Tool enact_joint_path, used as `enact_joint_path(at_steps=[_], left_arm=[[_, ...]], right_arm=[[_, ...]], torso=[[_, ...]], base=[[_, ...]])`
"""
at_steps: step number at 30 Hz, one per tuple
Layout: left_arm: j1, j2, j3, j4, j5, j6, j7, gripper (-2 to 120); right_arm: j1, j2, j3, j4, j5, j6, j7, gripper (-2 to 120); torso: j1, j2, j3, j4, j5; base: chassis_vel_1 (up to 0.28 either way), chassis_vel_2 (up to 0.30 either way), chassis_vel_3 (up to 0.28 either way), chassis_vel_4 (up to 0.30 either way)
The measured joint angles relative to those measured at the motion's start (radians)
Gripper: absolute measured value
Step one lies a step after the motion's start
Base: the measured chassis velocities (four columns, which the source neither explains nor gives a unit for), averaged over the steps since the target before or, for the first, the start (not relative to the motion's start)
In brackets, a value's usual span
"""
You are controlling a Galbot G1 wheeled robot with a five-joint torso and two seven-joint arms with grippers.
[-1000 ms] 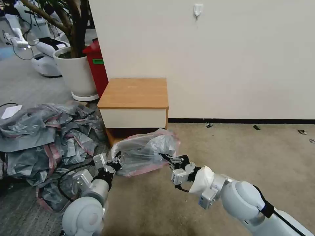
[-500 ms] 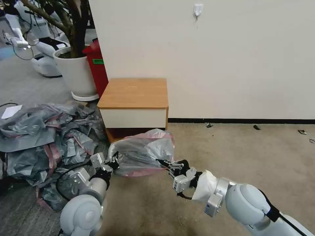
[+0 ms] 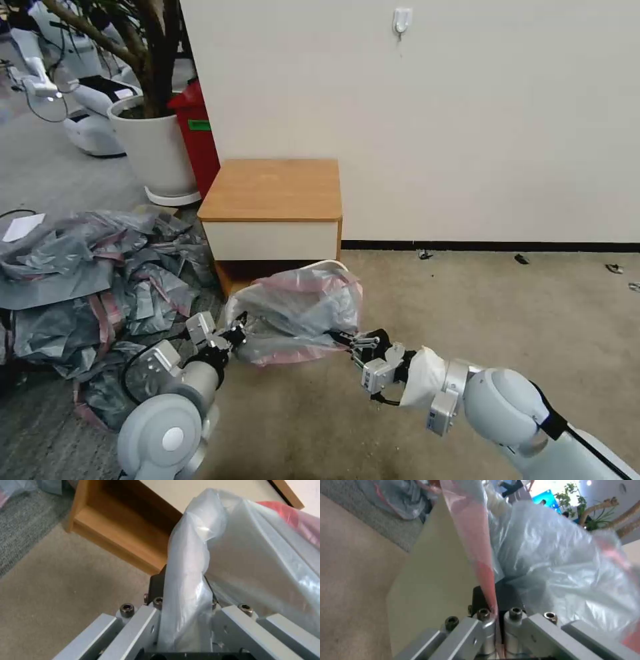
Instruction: Pick up the garbage bag from the table and place it over the trash can.
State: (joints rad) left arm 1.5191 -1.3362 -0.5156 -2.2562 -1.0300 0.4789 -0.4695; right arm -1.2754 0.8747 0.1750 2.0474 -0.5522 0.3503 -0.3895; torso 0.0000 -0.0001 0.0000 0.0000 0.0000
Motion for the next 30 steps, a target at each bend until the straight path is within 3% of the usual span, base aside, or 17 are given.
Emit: enact_joint_path(at_steps=[9, 19, 22, 25, 30], left_arm=[[0.002, -0.005, 0.001, -0.007, -0.01, 0.0, -0.005, 4], [-0.006, 0.002, -0.023, 0.02, -0.01, 0.001, -0.011, 4], [-0.013, 0.003, -0.03, 0.038, -0.01, 0.001, -0.012, 4], [-0.028, 0.003, -0.034, 0.069, -0.009, 0.0, -0.013, 4], [-0.034, 0.003, -0.029, 0.078, -0.008, -0.001, -0.014, 4]], right_arm=[[-0.007, 0.004, 0.008, -0.002, -0.003, 0.001, -0.002, 2], [-0.056, 0.003, 0.091, 0.095, 0.037, 0.047, -0.112, 38], [-0.073, 0.004, 0.131, 0.115, 0.091, 0.074, -0.182, 46], [-0.093, 0.001, 0.199, 0.126, 0.193, 0.133, -0.333, 63], [-0.111, -0.001, 0.238, 0.126, 0.323, 0.151, -0.413, 78]], torso=[[0.0, 0.0, 0.0, 0.0, 0.0001], [0.0, 0.0, 0.0, 0.0, 0.0], [0.0, 0.0, 0.0, -0.0001, 0.0001], [0.0, 0.0, 0.0, 0.0, 0.0], [0.0, 0.0, 0.0, 0.0, 0.0]], base=[[0.0, 0.0, 0.0, 0.0], [0.0, 0.0, 0.0, 0.0], [0.0, 0.0, 0.0, 0.0], [0.0, 0.0, 0.0, 0.0], [0.0, 0.0, 0.0, 0.0]])
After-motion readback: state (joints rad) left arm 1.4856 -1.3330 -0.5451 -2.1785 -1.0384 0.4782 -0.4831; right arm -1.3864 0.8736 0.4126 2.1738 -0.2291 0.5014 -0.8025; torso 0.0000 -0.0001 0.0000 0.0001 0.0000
